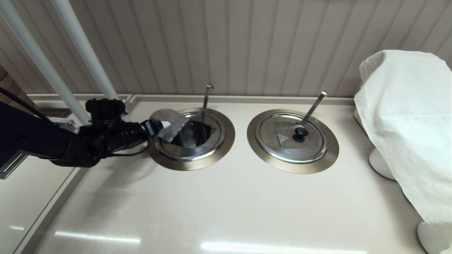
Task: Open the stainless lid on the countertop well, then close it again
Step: Close the lid
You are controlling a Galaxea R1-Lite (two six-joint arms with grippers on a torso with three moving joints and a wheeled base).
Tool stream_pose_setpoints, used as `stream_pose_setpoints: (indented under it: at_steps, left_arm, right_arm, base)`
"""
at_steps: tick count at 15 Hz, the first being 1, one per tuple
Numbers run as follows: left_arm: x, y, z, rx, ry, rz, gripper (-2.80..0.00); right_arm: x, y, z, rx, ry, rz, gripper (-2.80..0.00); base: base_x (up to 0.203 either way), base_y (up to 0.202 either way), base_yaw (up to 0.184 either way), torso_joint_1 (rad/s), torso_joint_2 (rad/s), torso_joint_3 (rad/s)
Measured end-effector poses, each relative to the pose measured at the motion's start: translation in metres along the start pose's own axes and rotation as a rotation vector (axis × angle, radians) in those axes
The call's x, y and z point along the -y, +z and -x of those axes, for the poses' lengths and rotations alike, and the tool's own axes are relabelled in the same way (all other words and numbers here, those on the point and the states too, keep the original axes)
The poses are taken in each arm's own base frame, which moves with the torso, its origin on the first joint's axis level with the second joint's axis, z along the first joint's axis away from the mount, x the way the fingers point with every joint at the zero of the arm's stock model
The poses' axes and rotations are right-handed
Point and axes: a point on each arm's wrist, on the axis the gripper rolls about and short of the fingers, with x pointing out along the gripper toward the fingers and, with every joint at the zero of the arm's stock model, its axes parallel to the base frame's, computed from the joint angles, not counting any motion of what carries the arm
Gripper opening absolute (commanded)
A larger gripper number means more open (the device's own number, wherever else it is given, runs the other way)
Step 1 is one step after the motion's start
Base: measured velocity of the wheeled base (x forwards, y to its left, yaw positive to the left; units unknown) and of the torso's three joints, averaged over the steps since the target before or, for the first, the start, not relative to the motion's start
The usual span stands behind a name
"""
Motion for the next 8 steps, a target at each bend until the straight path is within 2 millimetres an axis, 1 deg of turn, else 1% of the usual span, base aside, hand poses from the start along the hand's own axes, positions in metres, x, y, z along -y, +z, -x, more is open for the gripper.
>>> stream_pose_setpoints:
  at_steps: [4,8]
  left_arm:
    - [0.0043,0.0082,0.0006,0.110,-0.066,0.055,0.00]
    - [0.0041,0.0064,0.0010,0.108,-0.070,0.060,0.00]
  right_arm:
    - [0.0000,0.0000,0.0000,0.000,0.000,0.000,0.00]
    - [0.0000,0.0000,0.0000,0.000,0.000,-0.001,0.00]
  base:
    - [0.000,0.000,0.000,0.000,0.00,0.000]
    - [0.000,0.000,0.000,0.000,0.00,0.000]
